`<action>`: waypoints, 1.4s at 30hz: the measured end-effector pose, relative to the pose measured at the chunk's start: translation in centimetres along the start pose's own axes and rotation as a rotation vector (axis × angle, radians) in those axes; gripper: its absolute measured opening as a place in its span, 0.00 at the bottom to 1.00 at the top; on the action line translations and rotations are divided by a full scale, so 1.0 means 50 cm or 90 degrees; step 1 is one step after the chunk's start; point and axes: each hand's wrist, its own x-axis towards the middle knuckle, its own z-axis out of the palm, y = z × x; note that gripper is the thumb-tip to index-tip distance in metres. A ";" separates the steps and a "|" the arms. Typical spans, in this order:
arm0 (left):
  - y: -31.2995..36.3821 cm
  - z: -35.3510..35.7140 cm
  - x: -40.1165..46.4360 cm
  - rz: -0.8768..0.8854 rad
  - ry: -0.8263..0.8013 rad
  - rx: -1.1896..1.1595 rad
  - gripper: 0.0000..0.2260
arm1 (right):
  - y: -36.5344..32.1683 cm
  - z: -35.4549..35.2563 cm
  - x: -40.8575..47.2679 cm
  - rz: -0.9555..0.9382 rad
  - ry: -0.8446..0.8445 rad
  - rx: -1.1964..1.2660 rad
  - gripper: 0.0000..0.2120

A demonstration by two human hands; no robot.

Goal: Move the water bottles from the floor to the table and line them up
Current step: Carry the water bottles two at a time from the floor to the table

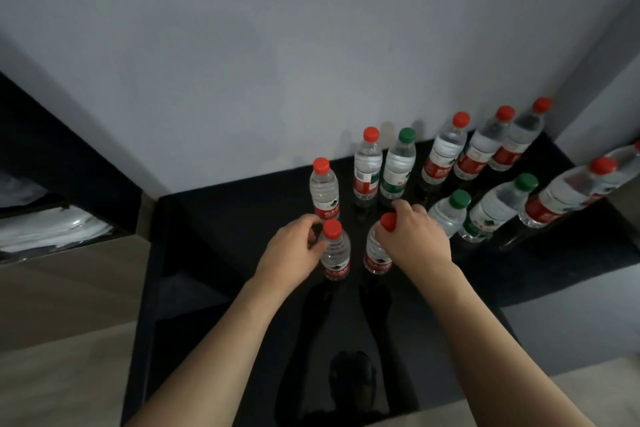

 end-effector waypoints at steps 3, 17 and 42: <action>-0.030 -0.033 -0.030 -0.020 0.072 0.054 0.21 | -0.043 -0.016 -0.019 -0.106 0.116 -0.004 0.26; -0.268 -0.240 -0.315 -0.193 0.417 0.138 0.16 | -0.425 0.076 -0.188 -0.528 0.043 0.041 0.26; -0.744 -0.449 -1.251 -0.727 0.591 0.151 0.18 | -1.055 0.494 -0.957 -0.965 -0.252 -0.022 0.27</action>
